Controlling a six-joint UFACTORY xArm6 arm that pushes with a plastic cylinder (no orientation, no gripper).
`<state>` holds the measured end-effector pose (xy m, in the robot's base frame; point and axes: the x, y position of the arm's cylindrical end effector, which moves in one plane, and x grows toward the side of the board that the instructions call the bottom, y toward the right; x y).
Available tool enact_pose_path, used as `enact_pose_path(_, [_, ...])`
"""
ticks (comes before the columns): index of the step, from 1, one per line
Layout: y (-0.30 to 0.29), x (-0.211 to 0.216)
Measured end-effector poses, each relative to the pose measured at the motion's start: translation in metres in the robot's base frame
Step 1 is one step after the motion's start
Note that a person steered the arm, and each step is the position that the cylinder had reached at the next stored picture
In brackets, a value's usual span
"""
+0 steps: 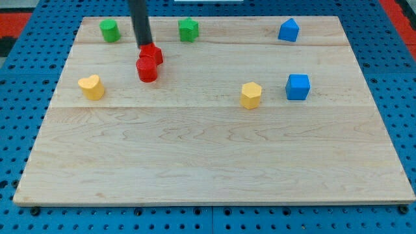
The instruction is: Move the red star towards the bottom left corner of the board
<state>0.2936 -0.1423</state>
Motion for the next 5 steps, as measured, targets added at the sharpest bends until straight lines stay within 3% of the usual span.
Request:
enact_pose_path(1, [0.004,0.031])
enact_pose_path(3, [0.074,0.093])
enact_pose_path(5, [0.119,0.094])
